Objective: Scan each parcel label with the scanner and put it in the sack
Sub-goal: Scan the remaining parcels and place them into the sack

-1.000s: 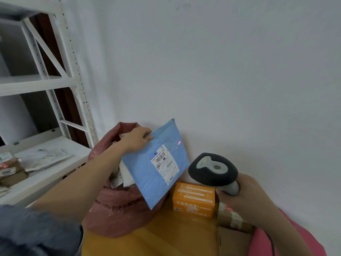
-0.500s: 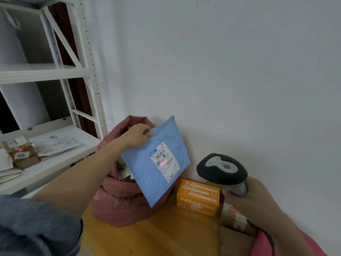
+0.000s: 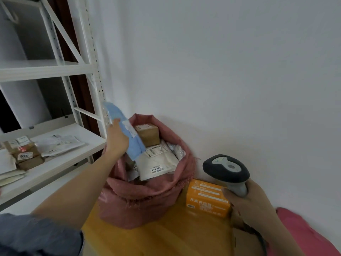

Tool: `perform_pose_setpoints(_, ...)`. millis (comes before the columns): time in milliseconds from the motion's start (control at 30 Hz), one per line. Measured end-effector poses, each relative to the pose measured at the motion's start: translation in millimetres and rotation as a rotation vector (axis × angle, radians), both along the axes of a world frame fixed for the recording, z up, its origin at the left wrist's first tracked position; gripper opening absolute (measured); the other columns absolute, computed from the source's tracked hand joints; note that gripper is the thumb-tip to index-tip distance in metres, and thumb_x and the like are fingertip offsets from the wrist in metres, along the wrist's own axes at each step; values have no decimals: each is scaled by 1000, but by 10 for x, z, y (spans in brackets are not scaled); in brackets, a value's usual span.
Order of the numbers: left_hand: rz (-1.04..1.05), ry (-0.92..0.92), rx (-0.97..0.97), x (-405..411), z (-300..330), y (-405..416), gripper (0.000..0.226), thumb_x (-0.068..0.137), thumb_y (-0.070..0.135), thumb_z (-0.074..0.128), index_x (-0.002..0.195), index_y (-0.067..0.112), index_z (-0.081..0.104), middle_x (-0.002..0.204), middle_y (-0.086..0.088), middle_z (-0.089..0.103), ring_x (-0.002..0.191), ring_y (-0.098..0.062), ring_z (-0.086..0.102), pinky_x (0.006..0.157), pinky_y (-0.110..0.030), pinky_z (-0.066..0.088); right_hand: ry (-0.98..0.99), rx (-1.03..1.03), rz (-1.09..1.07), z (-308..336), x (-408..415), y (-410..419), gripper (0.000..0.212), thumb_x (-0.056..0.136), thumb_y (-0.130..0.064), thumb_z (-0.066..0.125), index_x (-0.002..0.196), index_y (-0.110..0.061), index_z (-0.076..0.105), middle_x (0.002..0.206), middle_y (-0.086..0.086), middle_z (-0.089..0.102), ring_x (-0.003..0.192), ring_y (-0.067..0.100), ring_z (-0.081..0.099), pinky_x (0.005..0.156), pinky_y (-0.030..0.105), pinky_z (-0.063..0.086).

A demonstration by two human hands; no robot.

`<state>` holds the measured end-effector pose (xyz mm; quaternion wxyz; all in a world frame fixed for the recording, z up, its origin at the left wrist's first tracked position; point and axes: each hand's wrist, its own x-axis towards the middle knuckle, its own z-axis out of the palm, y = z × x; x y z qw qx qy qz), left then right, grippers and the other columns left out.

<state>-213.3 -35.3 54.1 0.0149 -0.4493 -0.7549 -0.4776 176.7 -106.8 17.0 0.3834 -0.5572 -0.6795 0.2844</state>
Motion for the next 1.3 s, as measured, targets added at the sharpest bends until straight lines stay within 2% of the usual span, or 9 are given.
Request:
perform_pose_setpoints(67, -115, -64, -300, 19, -196, 72, 54, 93, 2, 51, 144, 1, 34, 123, -23, 56, 101, -34, 62, 81, -39, 52, 0, -19, -19, -24, -56, -10, 24, 79, -22, 77, 80, -31, 54, 60, -11, 63, 56, 7, 61, 48, 11, 39)
perform_pose_setpoints(133, -248, -375, -577, 83, -400, 110, 44, 96, 11, 56, 134, -5, 41, 114, -23, 62, 87, -33, 70, 80, -40, 59, 1, -52, -21, -36, -90, -18, 24, 79, -21, 77, 80, -30, 54, 67, -12, 64, 60, 5, 60, 50, 14, 41)
perform_pose_setpoints(267, -378, -715, -605, 167, -642, 197, 34, 95, 5, 57, 127, -3, 49, 119, -22, 63, 79, -29, 73, 71, -41, 62, -21, -92, -35, -43, -101, -41, 18, 81, -19, 75, 83, -25, 58, 74, -4, 67, 68, 11, 63, 56, 23, 45)
perform_pose_setpoints(367, -532, -917, -658, 227, -728, 247, 64, 98, 3, 52, 152, 13, 20, 114, -20, 68, 77, -29, 74, 57, -30, 59, -30, -108, -58, -70, -94, -66, 15, 81, -18, 74, 85, -22, 60, 70, -3, 67, 63, 10, 62, 54, 21, 44)
perform_pose_setpoints(500, -591, -790, -780, 400, -838, 309, 46, 102, 16, 47, 147, 17, 36, 74, -15, 74, 46, -16, 63, 38, -19, 44, -45, -143, -140, -158, -44, -82, 15, 81, -17, 72, 86, -19, 59, 70, 2, 67, 61, 13, 62, 51, 23, 46)
perform_pose_setpoints(733, -648, -519, -390, 1191, -893, 490, 19, 99, 13, 49, 109, 13, 65, 45, -1, 61, 32, -12, 52, 32, -17, 36, -29, -136, -364, -399, 348, -20, 20, 82, -19, 71, 80, -28, 53, 71, -5, 63, 63, 10, 59, 51, 24, 40)
perform_pose_setpoints(900, -837, -224, -315, 1950, -1024, 400, 15, 97, 11, 52, 106, 17, 61, 65, -3, 68, 40, -7, 58, 40, -19, 45, 26, -182, -419, -609, 740, 111, 19, 84, -17, 69, 83, -25, 52, 72, 2, 63, 63, 17, 58, 54, 26, 41)
perform_pose_setpoints(1033, -926, -45, -503, 2468, -1336, 381, 16, 94, 14, 54, 106, 20, 64, 79, -1, 67, 46, -4, 60, 49, -23, 52, 75, -218, -394, -800, 1037, 211, 16, 87, -18, 67, 83, -24, 53, 71, -3, 61, 62, 11, 55, 54, 23, 40)
perform_pose_setpoints(1300, -1039, 305, -843, 3532, -2287, 290, 58, 85, 24, 69, 138, 26, 47, 140, 3, 50, 123, -13, 48, 95, -28, 43, 109, -406, -399, -1310, 1829, 353, 10, 86, -13, 64, 82, -6, 57, 63, 5, 58, 56, 17, 52, 55, 31, 46)
